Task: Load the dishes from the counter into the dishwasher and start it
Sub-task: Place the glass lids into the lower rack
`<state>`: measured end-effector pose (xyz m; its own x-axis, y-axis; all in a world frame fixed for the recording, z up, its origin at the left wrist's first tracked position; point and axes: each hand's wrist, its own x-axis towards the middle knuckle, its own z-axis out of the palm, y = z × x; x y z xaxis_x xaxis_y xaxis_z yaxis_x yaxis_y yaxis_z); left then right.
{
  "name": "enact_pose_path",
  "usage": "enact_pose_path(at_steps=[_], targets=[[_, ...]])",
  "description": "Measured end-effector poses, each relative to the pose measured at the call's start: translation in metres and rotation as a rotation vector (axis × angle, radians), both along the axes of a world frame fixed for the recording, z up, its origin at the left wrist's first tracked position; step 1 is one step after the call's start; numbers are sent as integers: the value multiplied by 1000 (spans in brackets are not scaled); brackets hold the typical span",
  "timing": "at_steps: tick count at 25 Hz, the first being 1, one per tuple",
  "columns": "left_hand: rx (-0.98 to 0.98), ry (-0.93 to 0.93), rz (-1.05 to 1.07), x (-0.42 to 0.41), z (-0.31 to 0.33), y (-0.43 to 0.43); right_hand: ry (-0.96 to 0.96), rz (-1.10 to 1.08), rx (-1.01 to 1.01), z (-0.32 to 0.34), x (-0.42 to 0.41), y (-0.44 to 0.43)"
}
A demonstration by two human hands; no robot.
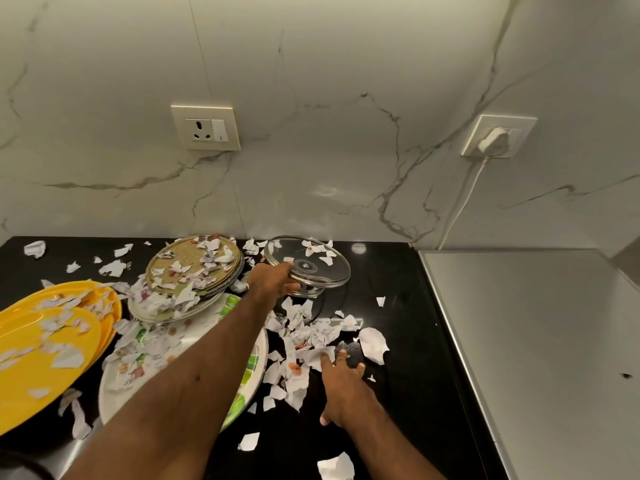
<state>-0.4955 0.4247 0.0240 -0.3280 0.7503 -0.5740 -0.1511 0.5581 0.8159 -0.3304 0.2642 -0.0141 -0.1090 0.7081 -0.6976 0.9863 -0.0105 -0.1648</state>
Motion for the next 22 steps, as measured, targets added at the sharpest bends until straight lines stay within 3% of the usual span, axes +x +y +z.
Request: enact_pose_path(at_steps=[11, 16, 22], targets=[[138, -100, -46, -11, -2, -34, -8, -1, -4, 5, -1, 2], [215, -194, -103, -27, 26, -75, -5, -17, 26, 14, 2, -2], [214, -80, -128, -48, 50, -138, 237, -147, 208, 8, 23, -36]])
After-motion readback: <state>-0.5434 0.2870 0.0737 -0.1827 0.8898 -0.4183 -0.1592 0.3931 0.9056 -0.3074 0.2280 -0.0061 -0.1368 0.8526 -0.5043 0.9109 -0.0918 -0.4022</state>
